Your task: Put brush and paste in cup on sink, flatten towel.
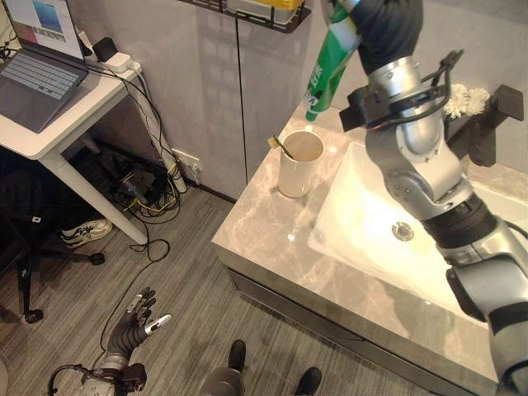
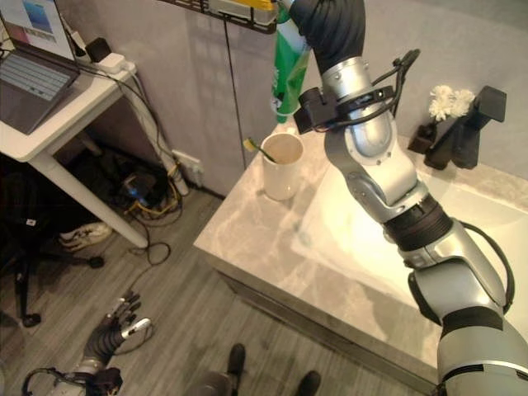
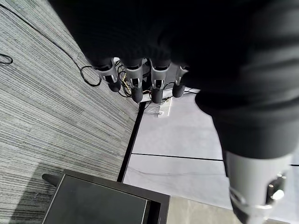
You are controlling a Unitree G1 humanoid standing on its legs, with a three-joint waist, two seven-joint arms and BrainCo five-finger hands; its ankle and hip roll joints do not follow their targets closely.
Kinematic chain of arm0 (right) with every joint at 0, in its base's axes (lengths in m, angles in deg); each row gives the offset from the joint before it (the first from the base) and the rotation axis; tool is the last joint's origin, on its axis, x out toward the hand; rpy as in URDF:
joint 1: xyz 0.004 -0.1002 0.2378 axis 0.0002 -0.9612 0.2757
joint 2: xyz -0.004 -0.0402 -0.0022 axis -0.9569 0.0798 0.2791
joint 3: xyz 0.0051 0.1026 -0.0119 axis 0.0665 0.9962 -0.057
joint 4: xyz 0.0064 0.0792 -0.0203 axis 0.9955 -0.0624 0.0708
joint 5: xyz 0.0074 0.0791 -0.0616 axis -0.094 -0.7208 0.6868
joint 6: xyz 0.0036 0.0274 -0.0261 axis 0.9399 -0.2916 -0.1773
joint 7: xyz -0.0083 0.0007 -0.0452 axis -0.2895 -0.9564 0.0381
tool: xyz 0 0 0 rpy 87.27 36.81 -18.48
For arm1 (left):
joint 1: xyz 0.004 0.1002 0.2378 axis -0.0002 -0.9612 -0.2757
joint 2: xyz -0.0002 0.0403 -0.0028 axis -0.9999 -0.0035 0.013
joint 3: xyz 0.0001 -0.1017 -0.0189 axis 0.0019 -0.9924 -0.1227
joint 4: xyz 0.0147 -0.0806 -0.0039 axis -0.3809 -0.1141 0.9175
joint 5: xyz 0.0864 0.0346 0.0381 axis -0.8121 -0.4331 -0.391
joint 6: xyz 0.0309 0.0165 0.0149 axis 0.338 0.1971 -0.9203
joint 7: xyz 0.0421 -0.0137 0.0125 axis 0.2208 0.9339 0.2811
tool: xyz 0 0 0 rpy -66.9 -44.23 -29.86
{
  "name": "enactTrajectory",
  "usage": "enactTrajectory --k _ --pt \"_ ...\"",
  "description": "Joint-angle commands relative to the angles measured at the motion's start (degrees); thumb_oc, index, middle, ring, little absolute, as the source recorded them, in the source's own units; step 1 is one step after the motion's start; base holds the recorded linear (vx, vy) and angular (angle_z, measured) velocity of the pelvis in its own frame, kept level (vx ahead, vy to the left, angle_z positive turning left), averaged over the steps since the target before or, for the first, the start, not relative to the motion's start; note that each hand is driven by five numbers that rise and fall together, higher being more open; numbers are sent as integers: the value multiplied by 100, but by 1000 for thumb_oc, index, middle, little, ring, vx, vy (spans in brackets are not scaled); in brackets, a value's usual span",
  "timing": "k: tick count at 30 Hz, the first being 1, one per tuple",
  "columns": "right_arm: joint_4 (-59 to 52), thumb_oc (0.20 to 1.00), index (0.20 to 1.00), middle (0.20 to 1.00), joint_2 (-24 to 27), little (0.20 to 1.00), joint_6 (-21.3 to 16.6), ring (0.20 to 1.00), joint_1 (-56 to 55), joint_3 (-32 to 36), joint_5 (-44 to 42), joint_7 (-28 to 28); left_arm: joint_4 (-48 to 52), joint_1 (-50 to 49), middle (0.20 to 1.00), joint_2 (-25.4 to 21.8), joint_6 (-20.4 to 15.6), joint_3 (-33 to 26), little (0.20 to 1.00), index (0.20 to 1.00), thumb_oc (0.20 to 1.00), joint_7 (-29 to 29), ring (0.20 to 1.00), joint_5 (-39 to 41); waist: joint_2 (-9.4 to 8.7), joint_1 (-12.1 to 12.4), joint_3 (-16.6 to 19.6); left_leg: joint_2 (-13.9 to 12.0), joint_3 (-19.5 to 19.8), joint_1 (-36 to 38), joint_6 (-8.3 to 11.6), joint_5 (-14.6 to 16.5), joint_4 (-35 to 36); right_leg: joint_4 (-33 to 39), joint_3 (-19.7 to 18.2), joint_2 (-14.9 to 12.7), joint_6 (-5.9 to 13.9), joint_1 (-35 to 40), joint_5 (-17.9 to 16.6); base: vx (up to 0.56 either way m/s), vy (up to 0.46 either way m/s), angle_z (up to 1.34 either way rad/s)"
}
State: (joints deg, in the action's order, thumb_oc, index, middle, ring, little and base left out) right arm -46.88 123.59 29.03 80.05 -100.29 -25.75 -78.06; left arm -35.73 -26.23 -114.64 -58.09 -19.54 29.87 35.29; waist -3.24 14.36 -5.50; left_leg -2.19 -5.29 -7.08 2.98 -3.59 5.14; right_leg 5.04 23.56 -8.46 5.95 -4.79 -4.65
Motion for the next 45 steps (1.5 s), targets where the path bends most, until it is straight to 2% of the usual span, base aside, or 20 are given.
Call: enactTrajectory --k 1,14,21,45 --pt "-110 200 200 200 89 200 -254 200 307 22 -218 56 384 -73 1000 -394 -205 83 1000 1000 1000 113 1000 -147 -228 81 142 -131 91 -246 218 -199 -14 -4 -288 -748 518 76 -474 0 0 0" --pt "-438 200 200 200 148 200 -225 200 -223 170 -351 144 300 -7 1000 -185 -221 128 1000 1000 1000 330 1000 -251 -230 51 57 -126 115 -298 211 -205 -14 -4 -258 -755 509 50 -469 0 0 0" --pt "-282 200 200 200 -86 200 -201 200 -273 171 -332 92 312 39 1000 -138 -263 161 1000 1000 1000 424 1000 -263 -244 57 10 -138 69 -305 201 -197 -14 -4 -306 -748 508 -3 -485 0 0 0" --pt "-83 200 200 200 -167 200 -181 200 -243 327 -39 -72 272 109 1000 -51 -368 63 1000 1000 1000 525 1000 -166 -283 194 -181 -104 211 -470 203 -251 -14 -4 -214 -767 511 -77 -505 -3 1 2"
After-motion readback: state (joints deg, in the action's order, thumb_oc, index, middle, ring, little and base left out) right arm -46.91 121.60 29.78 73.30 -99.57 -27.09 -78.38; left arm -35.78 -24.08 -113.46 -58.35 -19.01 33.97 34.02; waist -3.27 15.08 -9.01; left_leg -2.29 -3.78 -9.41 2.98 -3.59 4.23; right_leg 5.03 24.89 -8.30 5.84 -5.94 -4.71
